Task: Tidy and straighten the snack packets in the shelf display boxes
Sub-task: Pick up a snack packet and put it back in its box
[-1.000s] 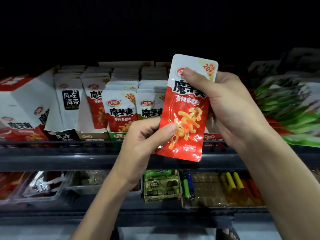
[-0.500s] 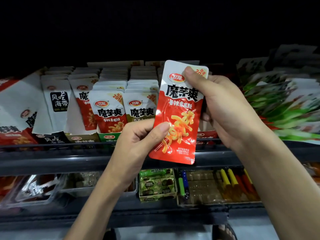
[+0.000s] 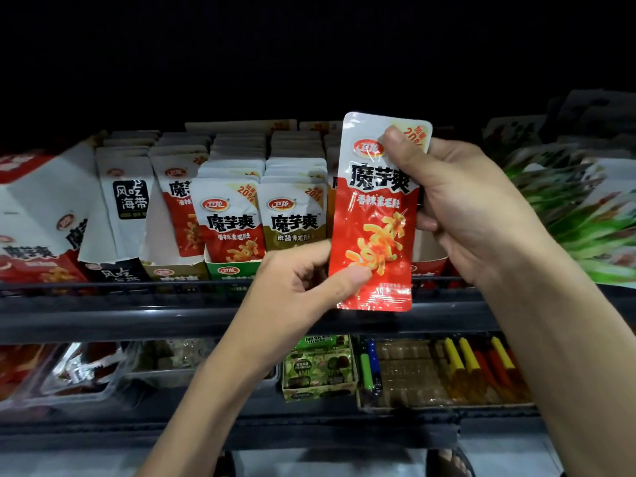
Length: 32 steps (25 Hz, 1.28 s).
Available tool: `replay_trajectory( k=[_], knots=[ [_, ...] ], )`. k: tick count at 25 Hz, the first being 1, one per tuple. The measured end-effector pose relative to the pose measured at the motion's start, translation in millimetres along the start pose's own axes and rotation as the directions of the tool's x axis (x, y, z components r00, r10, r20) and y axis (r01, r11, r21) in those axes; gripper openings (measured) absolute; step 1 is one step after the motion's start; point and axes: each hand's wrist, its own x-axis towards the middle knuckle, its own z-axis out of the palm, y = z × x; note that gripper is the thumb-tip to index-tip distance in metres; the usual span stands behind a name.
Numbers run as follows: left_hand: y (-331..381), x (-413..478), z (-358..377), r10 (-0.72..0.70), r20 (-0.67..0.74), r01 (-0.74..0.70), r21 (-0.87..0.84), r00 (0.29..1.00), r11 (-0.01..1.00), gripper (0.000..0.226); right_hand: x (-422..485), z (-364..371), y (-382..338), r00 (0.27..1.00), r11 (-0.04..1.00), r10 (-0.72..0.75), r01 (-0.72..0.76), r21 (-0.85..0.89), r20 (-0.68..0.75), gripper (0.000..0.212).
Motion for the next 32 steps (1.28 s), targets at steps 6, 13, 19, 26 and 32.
replay_trajectory(
  k=[6,13,19,26,32],
  knots=[
    [-3.1,0.6,-2.9,-0.006,-0.029,0.010,0.139,1.000,0.990,0.023,6.7,-16.0,-2.1,1.000,0.990,0.026,-0.027,-0.137,-0.011,0.027],
    [-5.0,6.5,10.8,0.066,-0.184,0.020,0.427,0.981,0.904,0.025,10.3,-30.8,0.0,1.000,0.976,-0.026,0.024,-0.216,-0.006,0.020],
    [-13.5,20.1,25.4,0.264,-0.280,-0.045,0.603,0.923,0.796,0.010,19.3,-52.8,-0.4,0.912,0.944,-0.330,0.323,-0.072,-0.245,0.017],
    [-36.0,32.8,42.1,0.203,-0.011,-0.085,0.885,0.979,0.458,0.028,38.0,-61.3,26.2,0.772,0.748,-0.580,0.378,-0.546,-0.260,0.014],
    [-42.7,34.0,41.2,0.196,0.028,-0.111,0.897,0.980,0.428,0.028,47.3,-58.6,27.3,0.759,0.697,-0.598,0.335,-0.634,-0.256,0.011]
  ],
)
